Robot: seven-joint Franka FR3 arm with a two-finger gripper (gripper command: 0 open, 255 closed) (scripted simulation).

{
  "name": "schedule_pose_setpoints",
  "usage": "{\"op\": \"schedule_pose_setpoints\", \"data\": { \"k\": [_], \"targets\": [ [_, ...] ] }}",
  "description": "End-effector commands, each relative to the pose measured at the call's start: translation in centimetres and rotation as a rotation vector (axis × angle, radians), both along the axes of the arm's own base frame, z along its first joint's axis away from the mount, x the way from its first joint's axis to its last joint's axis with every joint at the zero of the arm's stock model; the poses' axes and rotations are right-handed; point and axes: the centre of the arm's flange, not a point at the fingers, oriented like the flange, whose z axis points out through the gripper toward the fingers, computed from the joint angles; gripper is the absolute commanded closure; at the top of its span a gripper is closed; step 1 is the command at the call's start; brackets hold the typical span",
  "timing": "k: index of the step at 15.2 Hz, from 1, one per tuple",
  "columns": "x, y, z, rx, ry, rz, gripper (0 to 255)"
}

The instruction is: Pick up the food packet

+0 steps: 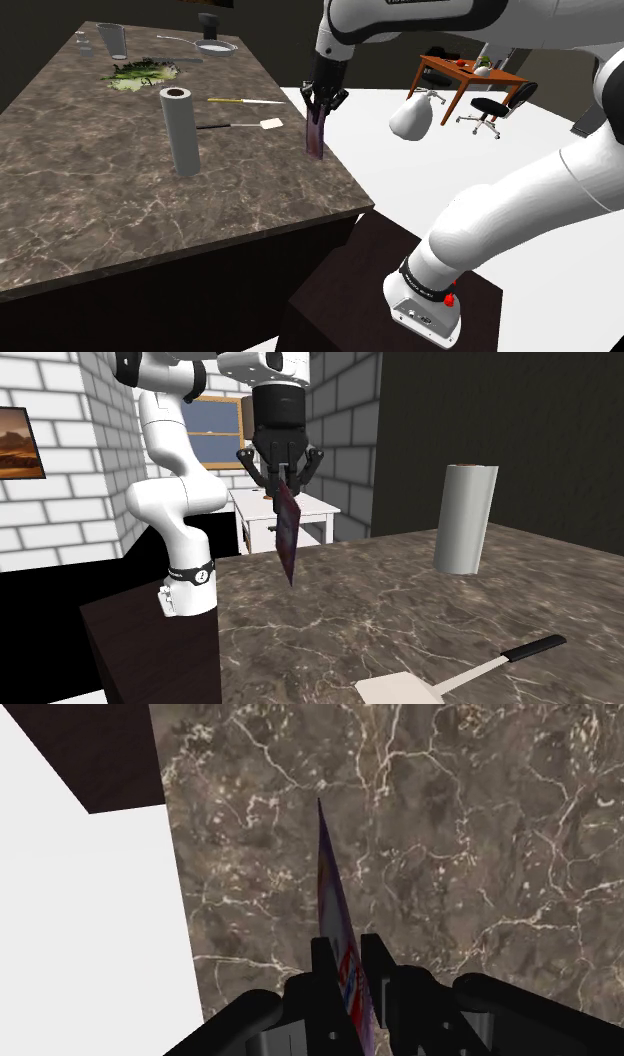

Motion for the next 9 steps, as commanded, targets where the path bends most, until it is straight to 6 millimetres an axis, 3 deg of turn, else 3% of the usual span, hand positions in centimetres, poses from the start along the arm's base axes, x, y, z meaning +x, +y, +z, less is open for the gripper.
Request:
{"op": "schedule_pose_setpoints", "data": {
  "k": [1, 7, 9],
  "targets": [
    [0.0, -0.1, 1.1, 0.0, 0.0, 0.0, 255],
    [0.0, -0.1, 4.2, 0.0, 0.0, 0.0, 255],
    [0.0, -0.1, 4.3, 0.0, 0.0, 0.0, 255]
  ]
}}
